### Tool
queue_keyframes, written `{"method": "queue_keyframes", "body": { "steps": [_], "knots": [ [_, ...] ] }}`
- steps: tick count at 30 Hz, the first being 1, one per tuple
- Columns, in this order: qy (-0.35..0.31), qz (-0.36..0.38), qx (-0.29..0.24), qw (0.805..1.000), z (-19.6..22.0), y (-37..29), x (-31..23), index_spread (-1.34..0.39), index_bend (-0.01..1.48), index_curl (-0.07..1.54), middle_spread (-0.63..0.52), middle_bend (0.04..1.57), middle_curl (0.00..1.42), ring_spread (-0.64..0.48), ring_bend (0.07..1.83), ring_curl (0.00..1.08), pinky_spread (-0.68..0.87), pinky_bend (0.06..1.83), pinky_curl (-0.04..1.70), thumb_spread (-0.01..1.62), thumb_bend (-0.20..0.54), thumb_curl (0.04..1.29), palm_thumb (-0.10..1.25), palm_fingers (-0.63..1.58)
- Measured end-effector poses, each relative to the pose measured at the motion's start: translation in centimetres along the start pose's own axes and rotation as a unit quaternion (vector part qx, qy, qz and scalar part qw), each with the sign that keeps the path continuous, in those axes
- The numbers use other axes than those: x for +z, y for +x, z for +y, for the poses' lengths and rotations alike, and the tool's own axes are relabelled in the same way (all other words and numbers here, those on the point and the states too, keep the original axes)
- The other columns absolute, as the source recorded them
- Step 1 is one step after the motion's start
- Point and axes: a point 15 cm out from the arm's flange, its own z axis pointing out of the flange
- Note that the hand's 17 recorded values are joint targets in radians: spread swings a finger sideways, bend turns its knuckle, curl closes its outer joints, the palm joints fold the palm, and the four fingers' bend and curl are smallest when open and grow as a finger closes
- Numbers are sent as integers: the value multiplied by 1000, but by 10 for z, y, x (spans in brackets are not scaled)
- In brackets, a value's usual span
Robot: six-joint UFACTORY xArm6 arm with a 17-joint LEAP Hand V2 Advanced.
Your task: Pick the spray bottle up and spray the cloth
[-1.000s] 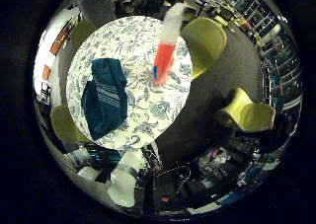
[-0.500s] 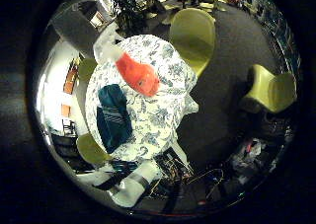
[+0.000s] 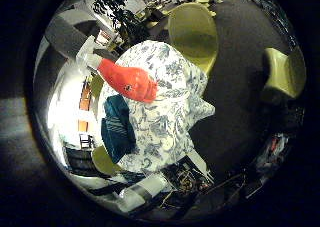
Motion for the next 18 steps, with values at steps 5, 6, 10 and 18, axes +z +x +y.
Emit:
{"method": "queue_keyframes", "body": {
  "steps": [5, 6, 10, 18],
  "knots": [
    [3, -38, 23, 999, 12, 28, 16, -150, 158, 289, 196, 353, 332, 229, 491, 224, 385, 670, 157, 1017, -34, 300, 487, 13],
    [2, -44, 28, 999, 15, 33, 20, -154, 155, 287, 200, 343, 329, 231, 475, 223, 390, 655, 165, 989, -42, 296, 459, -7],
    [-9, -60, 38, 997, 24, 47, 32, -165, 147, 272, 213, 309, 320, 246, 414, 213, 384, 594, 188, 921, -36, 295, 405, -35],
    [-26, -75, 28, 996, 26, 55, 55, -164, 141, 244, 220, 269, 319, 241, 362, 223, 377, 504, 234, 889, -32, 306, 395, -17]
  ]
}}
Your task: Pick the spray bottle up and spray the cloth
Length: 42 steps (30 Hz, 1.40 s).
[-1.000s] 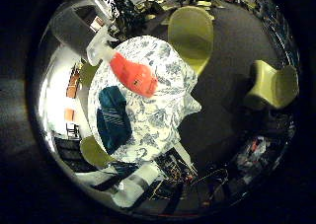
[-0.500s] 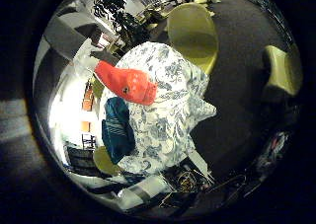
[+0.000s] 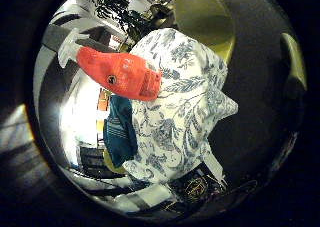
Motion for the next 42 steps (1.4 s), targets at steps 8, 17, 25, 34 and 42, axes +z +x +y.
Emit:
{"method": "queue_keyframes", "body": {
  "steps": [8, 17, 25, 34, 42],
  "knots": [
    [4, -2, -18, 1000, -6, 10, 34, -130, 145, 242, 218, 284, 328, 228, 390, 243, 346, 452, 263, 899, -30, 311, 418, 24],
    [-4, -19, -24, 1000, -18, 11, 75, -114, 149, 251, 218, 284, 328, 220, 391, 251, 351, 425, 284, 911, -31, 310, 444, 47],
    [-8, -25, -17, 999, -26, 17, 100, -97, 150, 257, 213, 283, 328, 221, 382, 252, 355, 403, 292, 921, -30, 310, 449, 74],
    [-21, -29, -23, 999, -34, 14, 130, -74, 155, 268, 202, 330, 342, 218, 394, 255, 348, 354, 287, 929, -27, 311, 475, 184],
    [-54, -49, -15, 997, -27, 0, 162, -140, 202, 309, 88, 473, 385, 103, 636, 309, 256, 372, 266, 994, -7, 342, 636, 667]
  ]
}}
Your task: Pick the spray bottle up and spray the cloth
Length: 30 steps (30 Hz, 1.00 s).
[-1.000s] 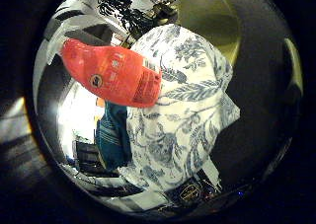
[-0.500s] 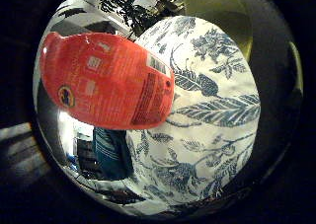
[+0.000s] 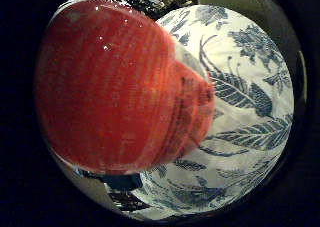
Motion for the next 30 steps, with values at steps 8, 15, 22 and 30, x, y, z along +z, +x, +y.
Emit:
{"method": "queue_keyframes", "body": {
  "steps": [8, 15, 22, 30],
  "knots": [
    [-26, -28, 34, 999, 11, 5, 26, -256, 411, 469, -73, 739, 499, -101, 941, 426, -125, 713, 310, 928, -16, 464, 892, 1308],
    [-41, -61, 36, 997, 16, -11, 32, -199, 900, 677, -70, 1098, 603, -128, 1226, 525, -253, 1104, 499, 886, -13, 557, 981, 1362],
    [-39, -69, 21, 997, 9, -29, 20, -177, 1108, 728, -73, 1280, 631, -160, 1389, 587, -202, 1269, 668, 868, -15, 622, 1031, 1225],
    [-54, -71, -17, 996, -4, -68, 5, -166, 1177, 709, -69, 1344, 612, -160, 1445, 603, -165, 1243, 850, 853, -19, 668, 1029, 1187]
  ]
}}
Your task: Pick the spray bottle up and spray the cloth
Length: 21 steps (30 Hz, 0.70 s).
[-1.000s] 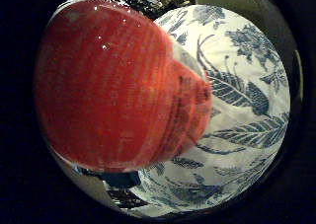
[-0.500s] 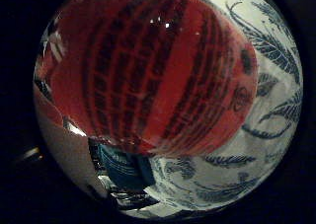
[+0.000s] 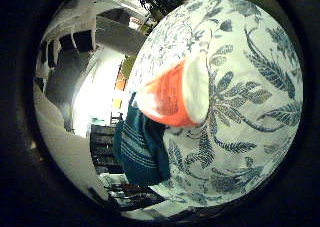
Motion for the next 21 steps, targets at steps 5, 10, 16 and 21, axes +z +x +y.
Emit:
{"method": "queue_keyframes", "body": {
  "steps": [5, 10, 16, 21],
  "knots": [
    [-5, 5, -20, 1000, -4, -28, -4, -164, 1194, 696, -68, 1356, 600, -160, 1449, 603, -159, 1196, 938, 855, -26, 679, 991, 1184],
    [-51, 60, -46, 996, -8, -51, -16, -162, 1198, 683, -67, 1362, 592, -160, 1450, 602, -171, 1145, 1014, 882, -22, 676, 947, 1185],
    [-92, 101, -52, 989, -2, -69, -20, -195, 979, 651, -61, 1339, 575, -161, 1387, 580, -219, 1103, 1009, 826, -39, 658, 860, 1065],
    [-129, 120, -62, 982, 11, -86, -18, -228, 696, 640, -61, 1230, 553, -162, 1311, 551, -330, 1000, 911, 774, -30, 647, 840, 875]
  ]
}}
